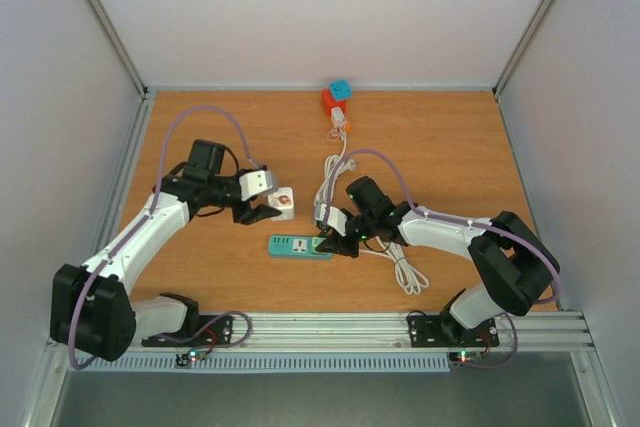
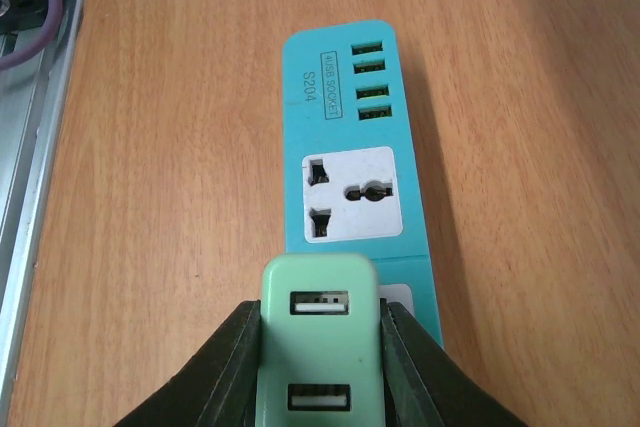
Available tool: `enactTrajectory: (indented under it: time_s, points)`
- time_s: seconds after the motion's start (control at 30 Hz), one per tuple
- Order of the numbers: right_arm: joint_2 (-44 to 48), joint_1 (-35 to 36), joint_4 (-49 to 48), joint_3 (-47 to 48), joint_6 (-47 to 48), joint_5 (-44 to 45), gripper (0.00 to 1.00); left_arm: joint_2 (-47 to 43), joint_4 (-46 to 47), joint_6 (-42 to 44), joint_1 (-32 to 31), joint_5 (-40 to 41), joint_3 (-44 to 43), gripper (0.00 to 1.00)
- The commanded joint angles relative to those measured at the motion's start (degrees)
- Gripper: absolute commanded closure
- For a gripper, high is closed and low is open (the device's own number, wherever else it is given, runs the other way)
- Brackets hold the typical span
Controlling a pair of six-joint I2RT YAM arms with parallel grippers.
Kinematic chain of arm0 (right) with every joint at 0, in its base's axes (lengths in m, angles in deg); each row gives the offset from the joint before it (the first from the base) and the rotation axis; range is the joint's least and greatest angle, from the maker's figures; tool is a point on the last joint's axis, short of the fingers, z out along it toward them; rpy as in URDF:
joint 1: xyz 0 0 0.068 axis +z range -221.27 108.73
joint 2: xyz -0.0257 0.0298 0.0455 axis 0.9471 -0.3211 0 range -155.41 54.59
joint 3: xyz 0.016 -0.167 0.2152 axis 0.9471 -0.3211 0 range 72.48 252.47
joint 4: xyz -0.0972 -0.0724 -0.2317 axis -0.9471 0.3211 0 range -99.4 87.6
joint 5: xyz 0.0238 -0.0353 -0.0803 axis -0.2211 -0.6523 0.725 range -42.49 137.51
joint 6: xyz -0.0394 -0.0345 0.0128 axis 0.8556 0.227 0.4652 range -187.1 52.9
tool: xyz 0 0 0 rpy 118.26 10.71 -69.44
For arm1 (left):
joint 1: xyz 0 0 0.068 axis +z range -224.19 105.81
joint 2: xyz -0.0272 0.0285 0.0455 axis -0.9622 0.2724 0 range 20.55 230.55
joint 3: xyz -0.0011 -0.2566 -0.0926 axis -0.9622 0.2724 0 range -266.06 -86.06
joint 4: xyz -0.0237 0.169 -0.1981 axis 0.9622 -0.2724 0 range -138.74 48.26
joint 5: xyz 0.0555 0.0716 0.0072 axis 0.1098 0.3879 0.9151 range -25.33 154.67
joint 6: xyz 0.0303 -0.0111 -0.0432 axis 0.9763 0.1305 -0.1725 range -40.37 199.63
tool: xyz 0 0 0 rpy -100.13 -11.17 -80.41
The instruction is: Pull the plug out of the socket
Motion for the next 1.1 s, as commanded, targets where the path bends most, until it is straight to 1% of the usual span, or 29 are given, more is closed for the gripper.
enactTrajectory:
  time_s: [0.0, 0.17, 0.37, 0.53, 0.57, 0.73, 0.83, 0.9, 1.07]
  points:
    - [-1.82, 0.48, 0.84, -1.12, 0.26, 3.54, 0.92, 0.03, -7.58, 6.42, 3.77, 2.75, -6.64, 0.7]
    - [-1.81, 0.47, 0.84, -1.05, 0.3, 3.62, 0.92, 5.02, -14.14, 11.67, 8.25, 12.17, -15.09, 0.7]
    - [-1.81, 0.49, 0.75, -0.96, 0.09, 3.82, 0.92, 14.11, -17.22, 13.94, 13.58, 22.76, -26.0, 0.68]
    - [-2.12, 0.49, 0.77, -0.56, -0.12, 3.9, 0.91, 24.65, -21.09, 10.64, 16.94, 28.14, -38.22, 0.68]
    - [-2.08, 0.53, 0.75, -0.57, -0.26, 3.93, 0.91, 26.87, -21.86, 9.75, 19.08, 28.98, -41.18, 0.68]
    - [-2.08, 0.51, 0.93, -0.3, -0.53, 3.63, 0.91, 39.39, -27.0, 4.19, 23.53, 33.0, -56.79, 0.68]
    - [-2.07, 0.52, 0.93, -0.17, -0.58, 3.47, 0.91, 46.58, -30.64, 2.61, 25.12, 35.32, -65.97, 0.68]
    - [-2.08, 0.45, 0.93, -0.16, -0.67, 3.6, 0.9, 50.05, -31.12, 2.0, 25.94, 37.13, -70.98, 0.68]
    - [-1.92, 0.47, 0.85, -0.21, -0.75, 3.83, 0.9, 56.83, -29.27, 1.76, 27.32, 42.03, -75.97, 0.67]
